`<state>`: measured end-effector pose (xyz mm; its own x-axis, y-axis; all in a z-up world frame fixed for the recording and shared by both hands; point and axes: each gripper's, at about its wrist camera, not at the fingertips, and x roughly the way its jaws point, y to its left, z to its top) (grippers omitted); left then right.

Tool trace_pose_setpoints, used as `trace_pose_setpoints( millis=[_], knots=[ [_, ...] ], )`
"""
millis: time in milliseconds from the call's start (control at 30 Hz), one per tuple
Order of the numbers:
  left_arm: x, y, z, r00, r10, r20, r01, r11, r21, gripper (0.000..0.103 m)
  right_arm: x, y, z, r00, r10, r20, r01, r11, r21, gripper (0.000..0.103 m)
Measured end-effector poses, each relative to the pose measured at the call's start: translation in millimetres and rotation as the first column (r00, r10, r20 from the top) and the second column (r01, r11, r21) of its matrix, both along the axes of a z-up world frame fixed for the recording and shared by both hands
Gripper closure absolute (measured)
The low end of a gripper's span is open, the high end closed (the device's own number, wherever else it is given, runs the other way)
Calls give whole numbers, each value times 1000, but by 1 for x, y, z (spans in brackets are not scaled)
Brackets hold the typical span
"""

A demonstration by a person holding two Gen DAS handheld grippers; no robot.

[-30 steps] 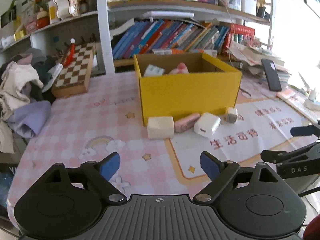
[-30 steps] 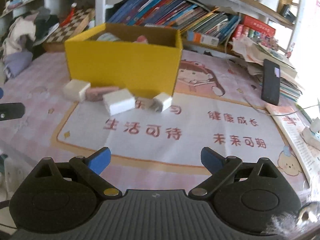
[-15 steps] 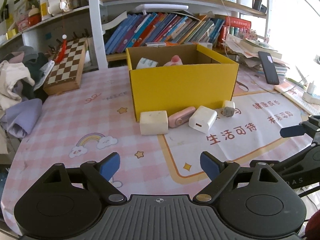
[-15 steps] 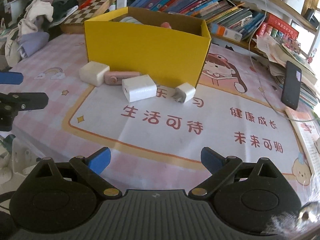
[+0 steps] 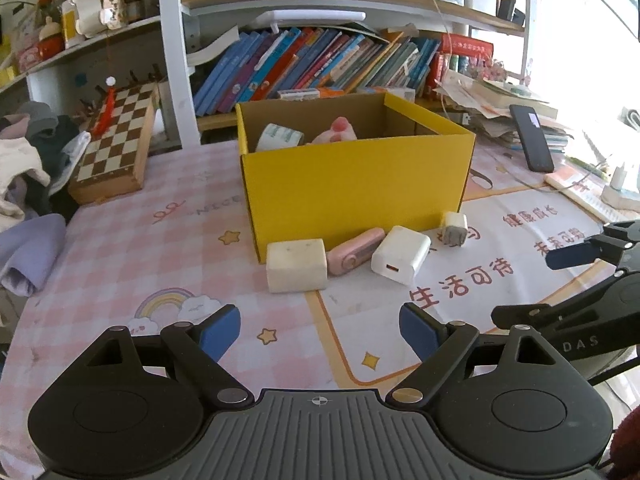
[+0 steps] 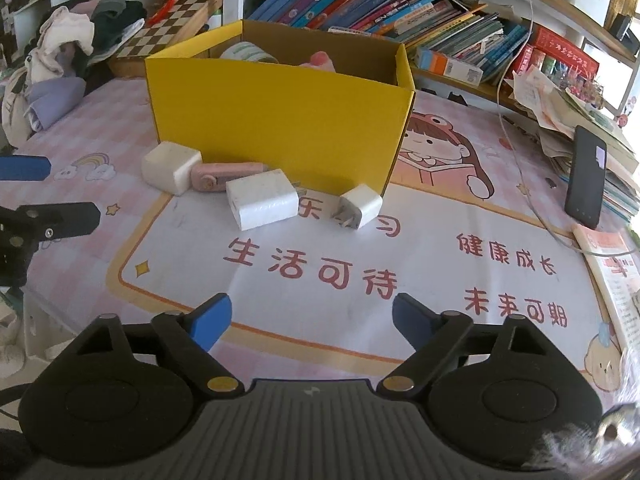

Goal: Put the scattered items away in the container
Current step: 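Grasp the white soap bar with the left tool while the right tool grasps the white charger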

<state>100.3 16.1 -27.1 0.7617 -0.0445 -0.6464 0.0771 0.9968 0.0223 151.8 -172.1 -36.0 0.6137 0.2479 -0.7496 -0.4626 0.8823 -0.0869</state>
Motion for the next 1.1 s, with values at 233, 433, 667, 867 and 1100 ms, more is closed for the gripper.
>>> trace_pose_setpoints(
  millis=[233,433,667,867,1100],
  knots=[
    [15,4,-5,1000,9,-12,-9,1000,-6,16,14,5,-2,1000,17,-13,-17,1000,-9,21],
    [30,11,-8,999,35,-25,-35,999,-7,18,28,13,-1,998,59,-21,-59,998,8,26],
    [47,12,-14,998,43,-54,-43,999,-1,19,52,26,-8,992,107,-62,-106,994,21,33],
    [57,16,-16,995,65,-70,-65,998,6,19,72,39,-15,983,158,-95,-156,987,29,38],
    [67,20,-20,990,103,-95,-102,995,14,19,92,51,-25,968,209,-140,-206,978,34,44]
  ],
)
